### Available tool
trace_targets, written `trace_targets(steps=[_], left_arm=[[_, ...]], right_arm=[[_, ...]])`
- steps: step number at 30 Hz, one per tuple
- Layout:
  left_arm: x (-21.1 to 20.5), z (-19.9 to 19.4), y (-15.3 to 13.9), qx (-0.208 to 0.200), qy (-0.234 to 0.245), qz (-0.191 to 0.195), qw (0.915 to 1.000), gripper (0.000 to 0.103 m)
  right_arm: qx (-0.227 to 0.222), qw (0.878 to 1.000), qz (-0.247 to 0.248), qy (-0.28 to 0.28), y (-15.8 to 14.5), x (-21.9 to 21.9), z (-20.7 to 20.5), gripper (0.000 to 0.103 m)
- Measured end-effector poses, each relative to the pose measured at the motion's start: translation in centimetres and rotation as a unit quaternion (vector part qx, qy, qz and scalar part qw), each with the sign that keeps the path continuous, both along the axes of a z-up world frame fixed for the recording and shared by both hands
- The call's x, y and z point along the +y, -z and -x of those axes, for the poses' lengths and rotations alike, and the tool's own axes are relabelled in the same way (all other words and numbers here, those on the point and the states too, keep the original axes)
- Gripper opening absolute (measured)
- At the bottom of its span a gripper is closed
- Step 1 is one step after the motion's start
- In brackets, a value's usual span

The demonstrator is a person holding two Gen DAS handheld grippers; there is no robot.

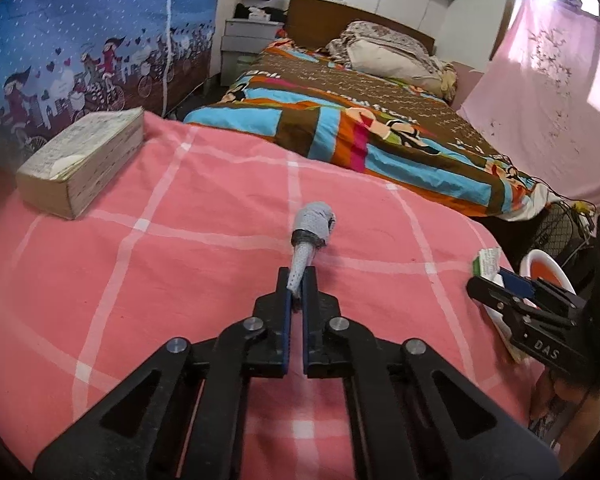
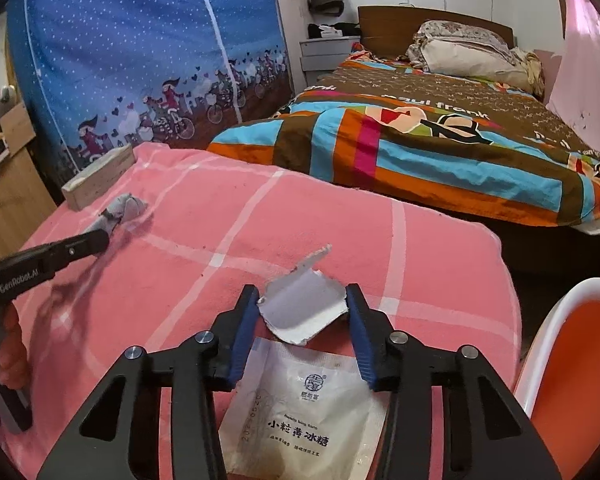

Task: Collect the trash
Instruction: 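Carry both items over the bucket and open both tools to drop them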

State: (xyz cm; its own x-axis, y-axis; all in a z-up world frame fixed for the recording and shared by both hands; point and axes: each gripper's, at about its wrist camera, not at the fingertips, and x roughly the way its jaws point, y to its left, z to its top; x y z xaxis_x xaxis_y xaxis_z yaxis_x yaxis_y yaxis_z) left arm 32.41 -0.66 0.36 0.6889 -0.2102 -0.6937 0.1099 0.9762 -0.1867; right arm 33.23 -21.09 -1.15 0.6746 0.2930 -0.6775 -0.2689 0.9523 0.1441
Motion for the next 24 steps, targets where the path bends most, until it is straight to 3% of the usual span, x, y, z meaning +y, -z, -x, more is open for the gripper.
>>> trace_targets(steps=[5, 13, 24], left_arm=[[-0.9, 1.2, -0.9, -0.026, 0.011, 0.001, 0.9996, 0.008], [-2.1, 3.4, -2.3, -0.085, 0.018, 0.012, 0.9961, 0.008], [-4.9, 6.7, -5.0, -0.169, 0.043, 0.01, 0.9846, 0.007]], right_arm=[[-0.016, 1.0, -0.009, -0.007, -0.4, 0.0, 0.5, 0.04], [-0.097, 0.994, -0.041, -0.002, -2.3, -1.0, 2.9, 0.04], [-0.248, 0.966, -0.066, 0.018, -5.6, -2.7, 8.1, 0.04]])
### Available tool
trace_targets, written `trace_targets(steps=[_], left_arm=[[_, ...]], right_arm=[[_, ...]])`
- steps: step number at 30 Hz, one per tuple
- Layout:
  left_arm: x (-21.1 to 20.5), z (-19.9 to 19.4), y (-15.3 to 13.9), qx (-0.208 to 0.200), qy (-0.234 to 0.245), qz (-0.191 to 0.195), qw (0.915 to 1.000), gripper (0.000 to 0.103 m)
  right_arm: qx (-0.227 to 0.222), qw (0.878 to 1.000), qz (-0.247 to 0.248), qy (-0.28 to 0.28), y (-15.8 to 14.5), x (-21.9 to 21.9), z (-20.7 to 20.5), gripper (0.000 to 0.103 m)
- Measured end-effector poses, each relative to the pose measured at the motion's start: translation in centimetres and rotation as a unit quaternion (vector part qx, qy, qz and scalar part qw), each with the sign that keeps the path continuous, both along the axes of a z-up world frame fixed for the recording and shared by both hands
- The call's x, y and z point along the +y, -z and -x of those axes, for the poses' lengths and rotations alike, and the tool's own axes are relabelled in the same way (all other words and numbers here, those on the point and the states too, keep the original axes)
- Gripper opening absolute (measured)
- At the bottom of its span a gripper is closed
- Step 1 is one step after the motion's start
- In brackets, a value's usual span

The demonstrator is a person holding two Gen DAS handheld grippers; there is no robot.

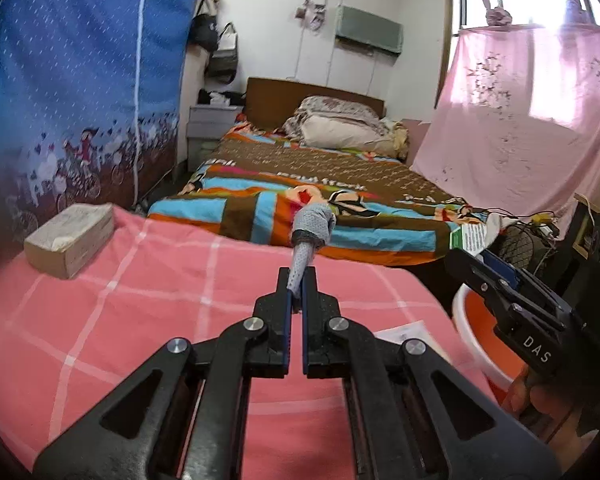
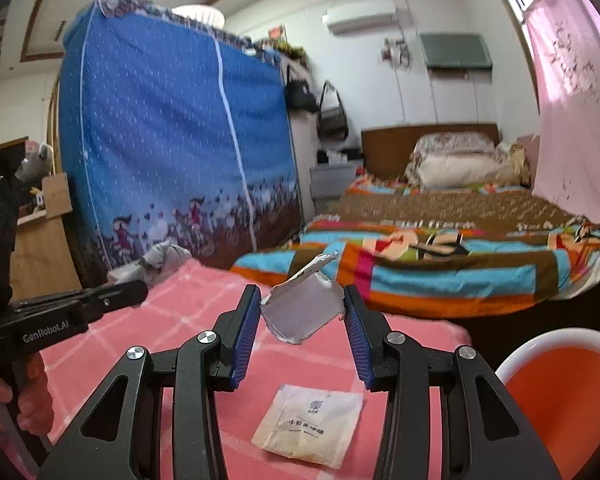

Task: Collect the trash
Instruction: 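Carry both items over the bucket and open both tools to drop them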

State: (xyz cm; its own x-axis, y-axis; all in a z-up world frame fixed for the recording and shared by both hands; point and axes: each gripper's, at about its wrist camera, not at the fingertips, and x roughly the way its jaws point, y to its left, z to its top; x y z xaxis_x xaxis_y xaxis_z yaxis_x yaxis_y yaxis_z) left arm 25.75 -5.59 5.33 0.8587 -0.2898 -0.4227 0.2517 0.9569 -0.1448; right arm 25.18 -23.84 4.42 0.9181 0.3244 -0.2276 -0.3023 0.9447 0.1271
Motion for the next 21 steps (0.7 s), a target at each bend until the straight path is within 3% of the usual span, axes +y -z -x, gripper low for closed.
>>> trace_targets(steps=[14, 21], left_arm=[[-4.1, 2.6, -1.9, -0.057, 0.037, -0.006, 0.9977, 0.008], [-7.1, 3.6, -2.4, -0.074, 0.067, -0.014, 0.9949, 0.008]], right_arm=[[-0.081, 0.994, -0.042, 0.062, -1.7, -4.9, 3.8, 0.04], [-0.095, 0.991, -0.048, 0.084, -1.8, -7.3, 5.2, 0.04]])
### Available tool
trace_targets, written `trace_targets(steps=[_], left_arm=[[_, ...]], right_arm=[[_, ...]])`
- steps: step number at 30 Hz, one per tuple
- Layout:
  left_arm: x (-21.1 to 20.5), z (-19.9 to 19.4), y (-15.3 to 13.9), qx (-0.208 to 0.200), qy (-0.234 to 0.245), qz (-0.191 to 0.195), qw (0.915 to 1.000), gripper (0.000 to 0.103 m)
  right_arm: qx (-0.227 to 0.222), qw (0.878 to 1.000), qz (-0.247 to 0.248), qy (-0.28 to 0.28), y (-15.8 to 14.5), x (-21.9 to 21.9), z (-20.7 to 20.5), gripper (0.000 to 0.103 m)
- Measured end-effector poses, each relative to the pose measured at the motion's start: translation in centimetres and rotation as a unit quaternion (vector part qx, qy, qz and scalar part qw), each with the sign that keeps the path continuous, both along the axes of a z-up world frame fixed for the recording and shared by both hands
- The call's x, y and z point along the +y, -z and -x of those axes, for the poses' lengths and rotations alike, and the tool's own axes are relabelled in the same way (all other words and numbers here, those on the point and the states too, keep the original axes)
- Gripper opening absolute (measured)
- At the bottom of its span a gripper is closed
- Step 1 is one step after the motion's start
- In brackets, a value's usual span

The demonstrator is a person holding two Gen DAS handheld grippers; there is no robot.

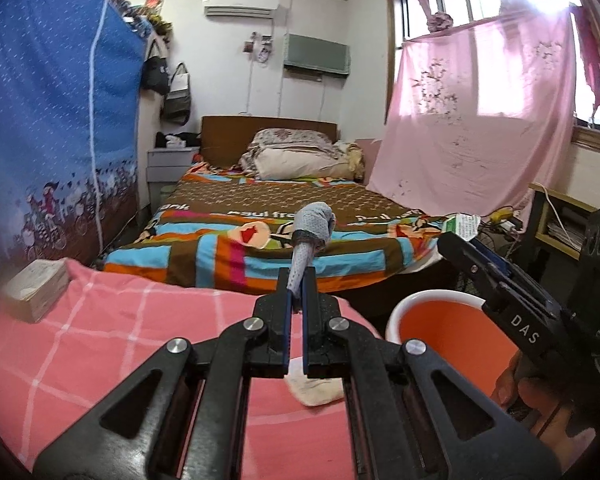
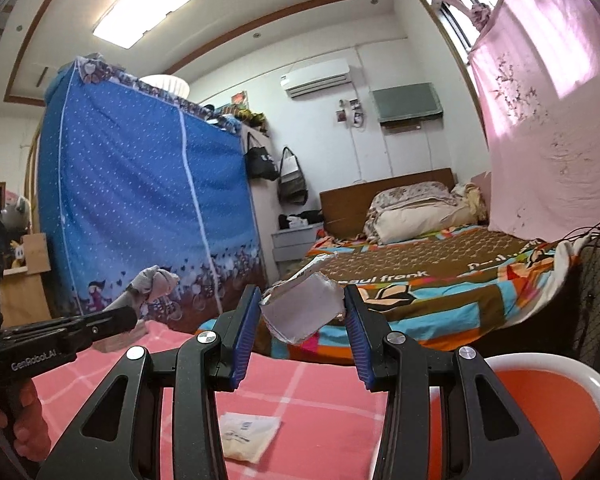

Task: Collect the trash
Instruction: 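Carry both items over the bucket and open both tools to drop them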

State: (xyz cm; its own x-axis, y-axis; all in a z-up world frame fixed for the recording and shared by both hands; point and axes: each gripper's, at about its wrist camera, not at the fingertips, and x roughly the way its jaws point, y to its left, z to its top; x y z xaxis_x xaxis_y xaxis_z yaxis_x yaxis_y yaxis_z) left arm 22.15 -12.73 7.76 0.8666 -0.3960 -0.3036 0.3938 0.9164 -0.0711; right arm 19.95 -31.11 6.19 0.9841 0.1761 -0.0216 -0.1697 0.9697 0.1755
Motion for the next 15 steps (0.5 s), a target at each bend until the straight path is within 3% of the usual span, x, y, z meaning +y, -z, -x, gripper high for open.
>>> trace_targets(steps=[15], left_arm=[[-6.6, 1.2, 0.4, 0.001, 0.073, -0.014, 0.9972, 0.008]], right_arm=[[0.002, 0.998, -0.015, 0.055, 0.8, -5.8, 2.7, 0.04]])
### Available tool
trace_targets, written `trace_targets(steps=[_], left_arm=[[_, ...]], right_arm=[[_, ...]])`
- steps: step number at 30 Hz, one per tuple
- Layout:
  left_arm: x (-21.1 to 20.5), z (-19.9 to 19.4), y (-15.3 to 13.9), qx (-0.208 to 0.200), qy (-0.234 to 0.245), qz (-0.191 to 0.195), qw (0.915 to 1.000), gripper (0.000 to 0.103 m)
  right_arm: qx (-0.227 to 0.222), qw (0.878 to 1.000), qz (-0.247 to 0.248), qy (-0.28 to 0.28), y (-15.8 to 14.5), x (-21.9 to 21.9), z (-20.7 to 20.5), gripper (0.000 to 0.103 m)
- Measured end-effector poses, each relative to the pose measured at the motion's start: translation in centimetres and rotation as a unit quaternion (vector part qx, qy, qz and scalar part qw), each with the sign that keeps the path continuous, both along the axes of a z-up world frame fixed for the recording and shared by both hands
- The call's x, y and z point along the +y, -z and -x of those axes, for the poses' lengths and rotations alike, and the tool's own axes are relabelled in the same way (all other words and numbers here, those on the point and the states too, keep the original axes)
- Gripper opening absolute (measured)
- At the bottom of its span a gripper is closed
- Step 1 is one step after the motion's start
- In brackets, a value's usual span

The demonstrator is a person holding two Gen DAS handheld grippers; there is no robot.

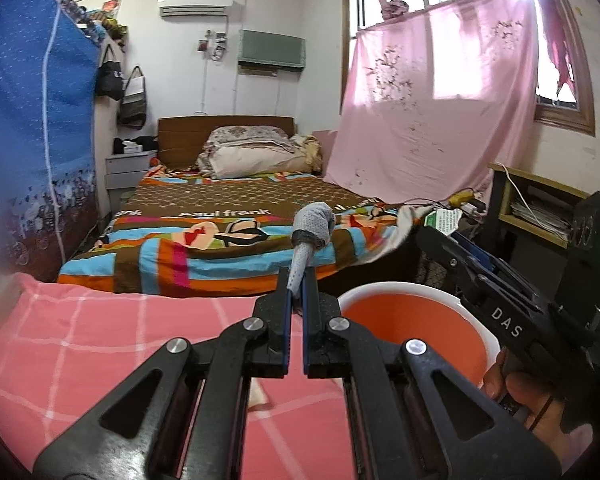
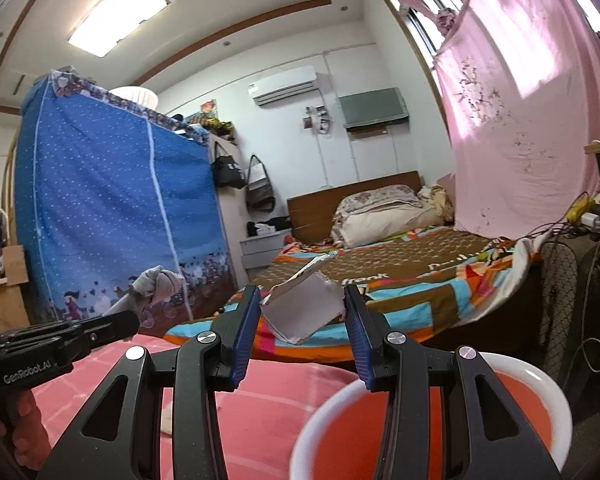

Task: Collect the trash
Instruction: 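Carry both items over the bucket and open both tools to drop them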

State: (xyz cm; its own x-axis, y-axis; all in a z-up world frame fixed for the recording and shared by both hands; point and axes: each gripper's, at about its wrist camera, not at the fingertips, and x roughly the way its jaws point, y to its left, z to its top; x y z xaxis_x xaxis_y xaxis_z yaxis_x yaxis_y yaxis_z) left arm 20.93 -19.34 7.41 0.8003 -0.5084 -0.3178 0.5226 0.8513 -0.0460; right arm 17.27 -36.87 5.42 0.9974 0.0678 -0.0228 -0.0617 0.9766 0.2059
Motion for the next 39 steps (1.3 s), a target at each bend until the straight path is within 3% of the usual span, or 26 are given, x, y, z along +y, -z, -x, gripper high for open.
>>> trace_targets(steps=[19, 39], left_arm=[[-6.0, 0.6, 1.9, 0.037, 0.054, -0.04, 0.9971, 0.008], [-9.0, -0.8, 4.7, 0.134, 0.075, -0.056, 0.9865, 0.01]], right_arm=[[0.038, 0.998, -0.027, 0.038, 0.9, -3.1, 1.0, 0.042], [0.127, 0.989, -0.057, 0.058, 2.8, -5.5, -0.5, 0.044]])
